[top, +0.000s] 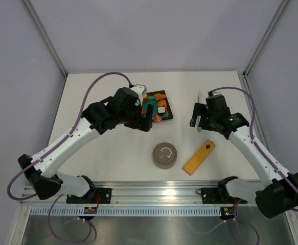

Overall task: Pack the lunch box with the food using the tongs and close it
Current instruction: Adjust the box lid on the packing box.

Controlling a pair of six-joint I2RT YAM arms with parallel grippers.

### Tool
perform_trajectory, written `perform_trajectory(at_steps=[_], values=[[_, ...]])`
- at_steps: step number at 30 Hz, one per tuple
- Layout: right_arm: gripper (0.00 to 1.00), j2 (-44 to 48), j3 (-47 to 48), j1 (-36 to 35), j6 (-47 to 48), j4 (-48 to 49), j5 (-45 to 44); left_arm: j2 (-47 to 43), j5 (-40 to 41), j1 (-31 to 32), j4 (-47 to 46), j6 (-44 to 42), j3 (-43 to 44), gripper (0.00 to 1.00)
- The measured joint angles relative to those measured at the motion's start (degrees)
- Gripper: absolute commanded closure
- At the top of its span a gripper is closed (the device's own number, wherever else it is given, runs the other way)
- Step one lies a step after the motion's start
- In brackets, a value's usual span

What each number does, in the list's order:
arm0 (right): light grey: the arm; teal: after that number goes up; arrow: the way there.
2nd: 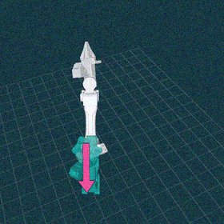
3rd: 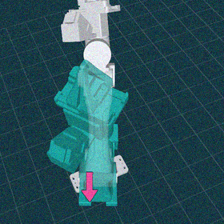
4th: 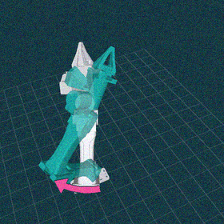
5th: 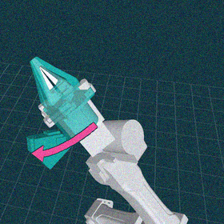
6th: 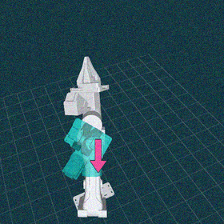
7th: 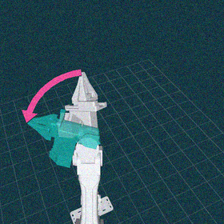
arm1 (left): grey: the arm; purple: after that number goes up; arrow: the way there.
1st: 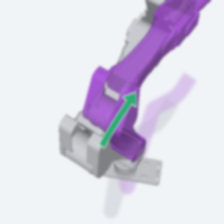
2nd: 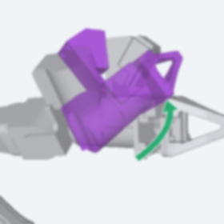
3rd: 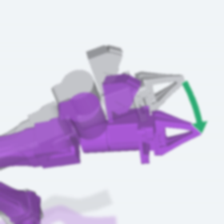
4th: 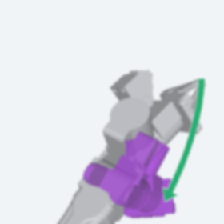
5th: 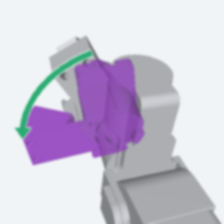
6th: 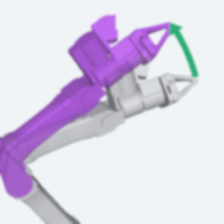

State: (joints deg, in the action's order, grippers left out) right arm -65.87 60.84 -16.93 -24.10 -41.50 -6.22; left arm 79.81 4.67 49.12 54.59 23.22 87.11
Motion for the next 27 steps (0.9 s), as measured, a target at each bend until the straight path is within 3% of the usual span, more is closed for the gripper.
perform_trajectory(at_steps=[7,12,18,27], values=[[0.09,-6.45,-0.94,-19.45,-3.15,0.09,-1.27,-3.89,0.55,-6.10,-1.22,2.80,-5.68,0.03],[0.09,-11.98,-0.04,-27.28,-4.72,0.24,-2.86,-2.89,0.55,-6.05,-1.95,4.17,-6.69,0.03],[0.16,-17.22,0.87,-32.94,-5.62,1.49,-3.30,-2.89,1.05,-6.29,-2.16,5.01,-7.04,0.03],[0.29,-22.38,-1.36,-34.14,-7.30,8.26,-1.05,-2.84,1.22,-8.44,-2.64,6.01,-7.34,0.03]])
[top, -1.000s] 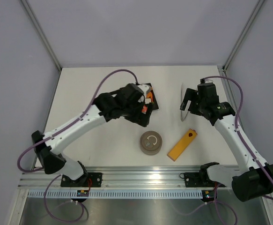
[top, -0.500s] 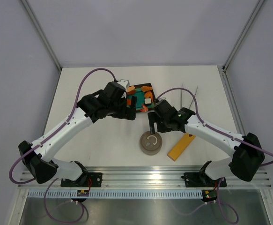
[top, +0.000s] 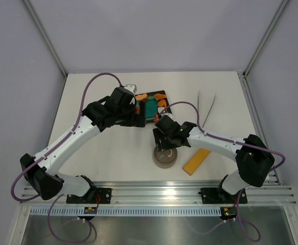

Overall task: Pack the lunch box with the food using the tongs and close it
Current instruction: Adjust the box lid on the packing box.

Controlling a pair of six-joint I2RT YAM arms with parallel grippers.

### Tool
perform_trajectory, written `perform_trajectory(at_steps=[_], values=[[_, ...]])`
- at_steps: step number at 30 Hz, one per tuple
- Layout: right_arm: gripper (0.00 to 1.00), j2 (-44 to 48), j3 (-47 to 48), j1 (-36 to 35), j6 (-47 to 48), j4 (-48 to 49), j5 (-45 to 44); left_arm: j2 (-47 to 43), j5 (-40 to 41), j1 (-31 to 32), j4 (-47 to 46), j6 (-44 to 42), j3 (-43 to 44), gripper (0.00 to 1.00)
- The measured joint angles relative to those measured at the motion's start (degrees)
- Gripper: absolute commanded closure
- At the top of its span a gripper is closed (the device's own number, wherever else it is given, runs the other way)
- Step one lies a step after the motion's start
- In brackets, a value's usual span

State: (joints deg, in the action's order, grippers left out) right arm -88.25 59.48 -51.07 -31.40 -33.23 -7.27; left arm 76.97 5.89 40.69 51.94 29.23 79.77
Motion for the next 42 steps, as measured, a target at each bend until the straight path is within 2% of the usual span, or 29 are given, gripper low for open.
perform_trajectory(at_steps=[7,19,28,42], values=[[0.29,-1.70,1.27,-0.24,-0.61,2.45,0.52,-0.26,-0.02,-1.53,-0.33,0.70,-0.02,0.03],[0.24,1.51,5.16,-0.68,-0.59,-1.31,-3.41,-4.20,0.00,-1.75,-2.51,1.25,-1.01,0.04],[0.30,1.49,0.81,-0.72,-3.45,-0.83,-2.08,-4.20,-0.09,-1.81,-2.60,1.29,-2.27,0.04],[0.30,0.11,0.33,-1.40,-4.66,-0.66,-2.16,-4.17,-0.68,-1.86,-2.75,1.53,-2.67,0.04]])
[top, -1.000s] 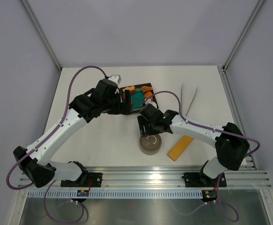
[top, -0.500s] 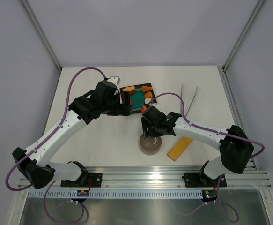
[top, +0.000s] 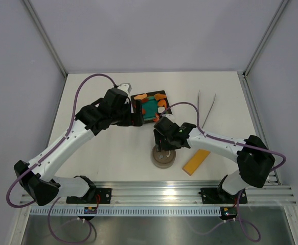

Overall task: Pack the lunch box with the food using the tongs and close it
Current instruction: Adjust the box lid on the packing box, then reset both arms

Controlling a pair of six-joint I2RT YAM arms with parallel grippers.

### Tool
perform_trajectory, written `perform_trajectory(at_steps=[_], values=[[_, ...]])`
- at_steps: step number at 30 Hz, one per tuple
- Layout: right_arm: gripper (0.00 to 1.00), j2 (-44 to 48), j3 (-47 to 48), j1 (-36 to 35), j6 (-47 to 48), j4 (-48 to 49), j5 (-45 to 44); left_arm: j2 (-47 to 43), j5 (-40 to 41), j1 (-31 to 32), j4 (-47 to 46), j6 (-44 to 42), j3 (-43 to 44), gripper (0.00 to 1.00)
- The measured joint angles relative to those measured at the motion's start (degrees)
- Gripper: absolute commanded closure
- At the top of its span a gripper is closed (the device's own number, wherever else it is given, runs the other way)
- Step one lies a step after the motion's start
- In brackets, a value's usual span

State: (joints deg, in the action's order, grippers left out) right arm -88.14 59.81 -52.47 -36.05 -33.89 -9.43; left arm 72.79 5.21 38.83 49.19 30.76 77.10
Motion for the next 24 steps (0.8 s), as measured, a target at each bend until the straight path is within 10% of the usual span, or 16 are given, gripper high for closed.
perform_trajectory(at_steps=[13,24], values=[[0.01,4.72,4.07,-0.20,-2.80,-7.04,-11.26,0.00,0.00,-0.02,-0.04,0.79,-1.01,0.04],[0.01,7.13,12.90,-0.26,-14.01,-19.76,-30.82,-0.07,0.02,-0.04,-0.02,0.81,-1.53,0.04]])
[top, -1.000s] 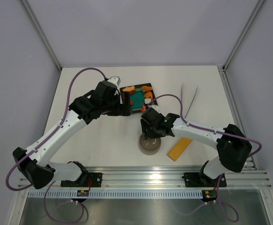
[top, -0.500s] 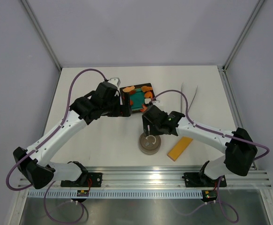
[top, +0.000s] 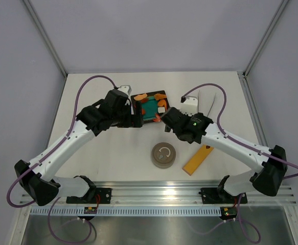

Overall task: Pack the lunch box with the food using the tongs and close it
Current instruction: Reset both arms

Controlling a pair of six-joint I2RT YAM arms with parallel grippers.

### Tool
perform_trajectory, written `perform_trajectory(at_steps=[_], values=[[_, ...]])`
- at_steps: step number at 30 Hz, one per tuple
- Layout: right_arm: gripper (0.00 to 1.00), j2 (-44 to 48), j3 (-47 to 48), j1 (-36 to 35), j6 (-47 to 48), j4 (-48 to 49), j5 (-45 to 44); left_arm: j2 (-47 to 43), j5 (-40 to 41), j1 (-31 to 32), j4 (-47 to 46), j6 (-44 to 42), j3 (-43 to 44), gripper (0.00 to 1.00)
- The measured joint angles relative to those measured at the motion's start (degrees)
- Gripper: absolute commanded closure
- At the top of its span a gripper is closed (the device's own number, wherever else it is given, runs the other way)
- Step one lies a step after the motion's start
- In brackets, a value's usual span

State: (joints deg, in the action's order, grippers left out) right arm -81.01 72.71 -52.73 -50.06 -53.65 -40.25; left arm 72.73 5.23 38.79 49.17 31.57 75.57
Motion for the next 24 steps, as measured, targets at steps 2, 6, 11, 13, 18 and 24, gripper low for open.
perform_trajectory(at_steps=[2,6,11,13,18,24], values=[[0.01,2.34,-0.09,0.00,-0.28,-0.17,-1.33,-0.15,0.02,-0.02,0.00,0.00,0.00,0.04],[0.01,8.48,-1.40,0.00,-0.22,0.85,-3.80,-0.81,0.07,-0.02,-0.02,0.00,-0.11,0.04],[0.01,12.55,-2.03,0.00,0.28,1.73,-5.90,-1.11,0.02,-0.02,-0.68,0.00,-0.37,0.04],[0.00,12.81,-2.36,0.00,0.48,1.81,-6.25,-1.11,0.00,-0.02,-1.11,0.02,-0.72,0.04],[0.00,12.76,-3.50,0.00,1.27,2.45,-6.23,-0.98,-0.04,-0.02,-1.29,0.00,-1.05,0.04],[0.01,12.74,-3.52,0.00,2.08,3.82,-6.23,-1.01,0.00,-0.02,-1.31,-0.02,-1.05,0.04]])
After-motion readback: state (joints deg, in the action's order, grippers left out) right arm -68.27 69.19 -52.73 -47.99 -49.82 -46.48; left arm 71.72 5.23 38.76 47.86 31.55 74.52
